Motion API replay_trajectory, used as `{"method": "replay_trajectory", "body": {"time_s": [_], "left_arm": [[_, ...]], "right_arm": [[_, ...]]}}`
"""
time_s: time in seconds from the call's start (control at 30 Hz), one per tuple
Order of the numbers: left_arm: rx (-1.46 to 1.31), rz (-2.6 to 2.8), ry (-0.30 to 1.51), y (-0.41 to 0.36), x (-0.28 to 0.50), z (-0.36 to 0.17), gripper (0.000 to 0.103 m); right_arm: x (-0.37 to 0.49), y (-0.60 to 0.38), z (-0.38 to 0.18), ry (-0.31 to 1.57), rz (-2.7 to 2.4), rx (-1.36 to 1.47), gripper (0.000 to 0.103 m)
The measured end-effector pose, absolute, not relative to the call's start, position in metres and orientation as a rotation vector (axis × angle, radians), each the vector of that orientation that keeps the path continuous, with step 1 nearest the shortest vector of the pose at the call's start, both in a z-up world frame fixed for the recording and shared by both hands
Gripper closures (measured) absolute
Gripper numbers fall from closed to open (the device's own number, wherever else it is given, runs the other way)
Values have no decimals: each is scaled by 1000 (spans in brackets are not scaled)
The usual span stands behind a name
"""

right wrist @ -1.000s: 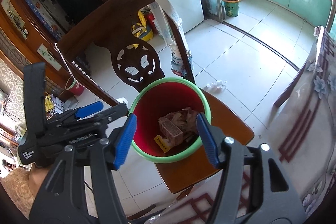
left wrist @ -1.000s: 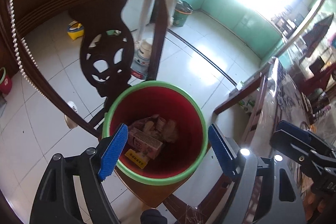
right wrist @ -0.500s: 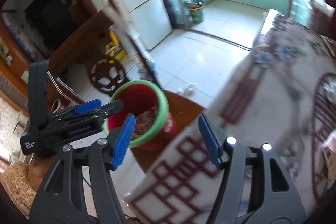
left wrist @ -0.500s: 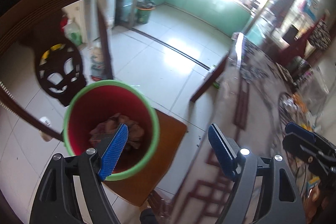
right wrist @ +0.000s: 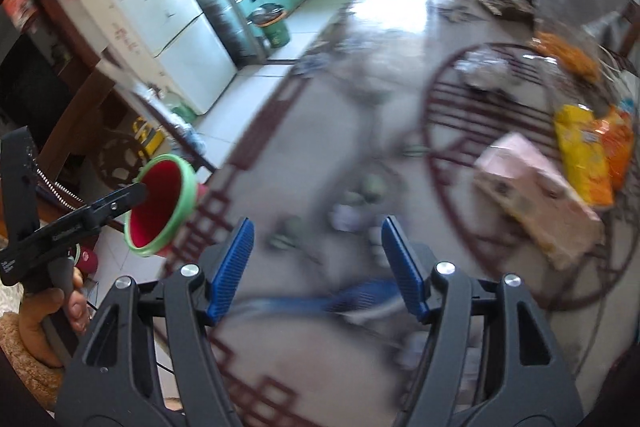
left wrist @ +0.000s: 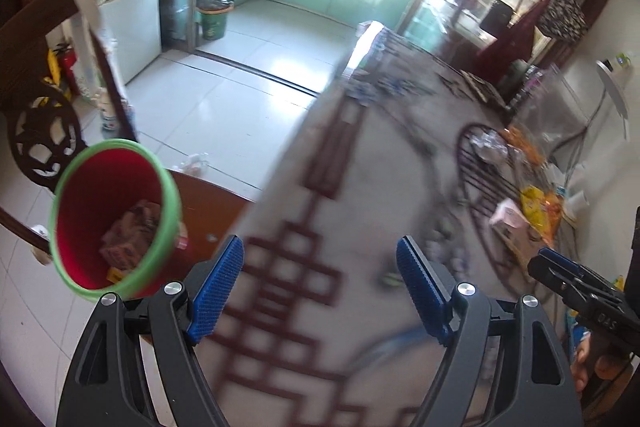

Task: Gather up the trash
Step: 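Move both open grippers back over the table, then grasp the yellow iced-tea carton with the right gripper while the left gripper grasps the pink snack bag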

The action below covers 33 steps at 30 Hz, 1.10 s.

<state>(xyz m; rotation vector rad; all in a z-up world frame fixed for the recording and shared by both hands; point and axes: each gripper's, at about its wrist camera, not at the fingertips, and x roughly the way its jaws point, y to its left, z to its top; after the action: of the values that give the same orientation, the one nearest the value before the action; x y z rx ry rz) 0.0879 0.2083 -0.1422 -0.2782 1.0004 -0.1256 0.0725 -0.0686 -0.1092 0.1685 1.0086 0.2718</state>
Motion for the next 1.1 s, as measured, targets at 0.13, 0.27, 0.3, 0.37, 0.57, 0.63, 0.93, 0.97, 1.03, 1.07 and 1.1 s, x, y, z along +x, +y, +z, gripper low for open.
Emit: {"method": "replay_trajectory", "body": {"time_s": [0.13,0.27,0.3,0.37,0.57,0.63,0.93,0.97,1.03,1.07,1.1], "left_arm": [[-278,-159,1000,154,80,-138,28],[-287,-189,1024,106,72,-141,28],[-289,-198,1033,90,70,-142,28],[-294,-216,1048,69,68,-144,28],[-284,-264,1067,9,67,-138,28],[-274,-272,1077,-3,68,-138,28],[-243,-300,1157,-53,90,-154,28],[-240,-298,1164,-57,93,-157,28],[-245,-292,1188,-67,103,-165,28],[-252,-292,1197,-71,108,-168,28],[-263,-291,1211,-76,113,-173,28]], "right_arm": [[71,-141,-105,983,198,159,38],[86,-217,-105,965,88,152,38],[92,-236,-107,963,57,156,38],[105,-272,-111,962,-3,180,38],[144,-323,-143,1001,-73,204,38],[154,-325,-160,1041,-54,200,38],[156,-320,-193,1118,61,254,46],[150,-319,-191,1113,87,271,46],[141,-318,-190,1107,124,300,46],[135,-318,-190,1104,141,323,46],[130,-318,-189,1103,154,339,46]]}}
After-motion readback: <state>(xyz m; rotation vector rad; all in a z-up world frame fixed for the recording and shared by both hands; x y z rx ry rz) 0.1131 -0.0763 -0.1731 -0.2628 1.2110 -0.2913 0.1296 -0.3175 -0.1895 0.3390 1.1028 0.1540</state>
